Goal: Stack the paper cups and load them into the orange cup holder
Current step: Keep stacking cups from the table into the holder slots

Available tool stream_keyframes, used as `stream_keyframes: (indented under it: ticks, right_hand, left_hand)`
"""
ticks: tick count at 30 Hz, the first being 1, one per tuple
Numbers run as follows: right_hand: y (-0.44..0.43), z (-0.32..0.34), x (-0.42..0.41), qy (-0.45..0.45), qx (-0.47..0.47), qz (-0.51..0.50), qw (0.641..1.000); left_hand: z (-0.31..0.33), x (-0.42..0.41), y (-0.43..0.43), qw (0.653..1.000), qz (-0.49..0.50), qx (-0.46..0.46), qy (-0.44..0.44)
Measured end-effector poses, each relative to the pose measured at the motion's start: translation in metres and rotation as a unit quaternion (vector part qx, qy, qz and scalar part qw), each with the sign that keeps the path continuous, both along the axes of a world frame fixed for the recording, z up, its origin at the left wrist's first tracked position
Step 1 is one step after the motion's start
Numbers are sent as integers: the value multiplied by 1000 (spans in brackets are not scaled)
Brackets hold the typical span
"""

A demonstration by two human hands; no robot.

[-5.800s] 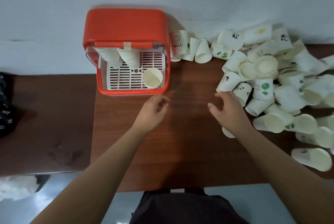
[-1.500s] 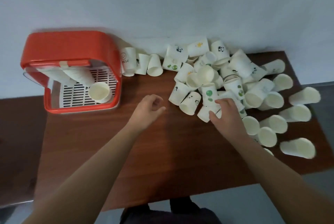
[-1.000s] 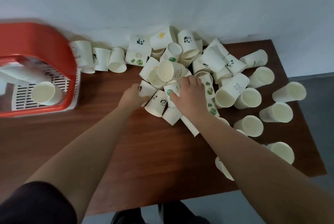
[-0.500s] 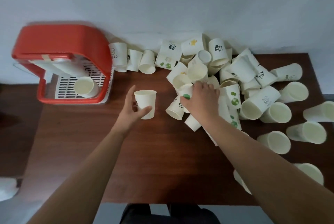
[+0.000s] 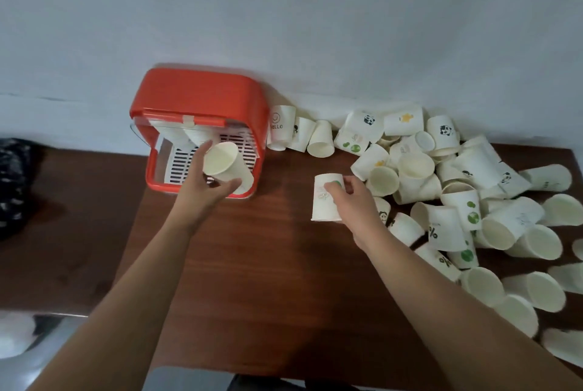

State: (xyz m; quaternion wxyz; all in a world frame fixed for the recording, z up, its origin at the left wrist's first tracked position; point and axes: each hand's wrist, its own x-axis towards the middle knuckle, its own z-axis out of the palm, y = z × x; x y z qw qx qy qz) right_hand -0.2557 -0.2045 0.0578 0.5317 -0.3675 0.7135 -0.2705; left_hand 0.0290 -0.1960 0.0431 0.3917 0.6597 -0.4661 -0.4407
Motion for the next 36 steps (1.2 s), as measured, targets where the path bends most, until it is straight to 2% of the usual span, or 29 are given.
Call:
stream_keyframes:
  ticks: [3, 8, 12, 18, 23, 28, 30, 31, 32, 34, 36]
  right_hand:
    - [3, -3, 31, -19, 29, -10, 999]
    - [4, -5, 74, -4, 57, -12, 998]
    - [4, -4, 91, 9, 60, -20, 998]
    - [-2, -7, 106, 14, 40, -26, 999]
    - [-10, -2, 127, 7, 20, -10, 1000]
    - [-14, 1, 139, 20, 44, 20, 999]
    - [-16, 3, 140, -8, 64, 26, 998]
    - [-18, 5, 139, -34, 78, 35, 996]
    - [-20, 6, 139, -63, 94, 50, 992]
    - [-24, 11, 140, -121, 127, 98, 980]
    - [-26, 15, 145, -153, 144, 138, 968]
  left_hand:
    - [-6, 28, -12, 999, -5, -15, -36]
    - [-22, 40, -35, 992, -28, -36, -116]
    - [-39, 45, -45, 977, -76, -17, -199]
    - [-47, 57, -46, 952, -179, 81, -234]
    - [-53, 60, -43, 953, -181, 56, -237]
    - [-54, 57, -39, 953, -158, 44, -256]
    - [-45, 61, -34, 966, -135, -28, -221]
    - [-38, 65, -32, 974, -148, -51, -161]
    - [-30, 68, -30, 979, -180, -48, -78]
    - [-16, 76, -25, 962, -258, 9, 89]
    - [-11, 82, -22, 942, -298, 45, 151]
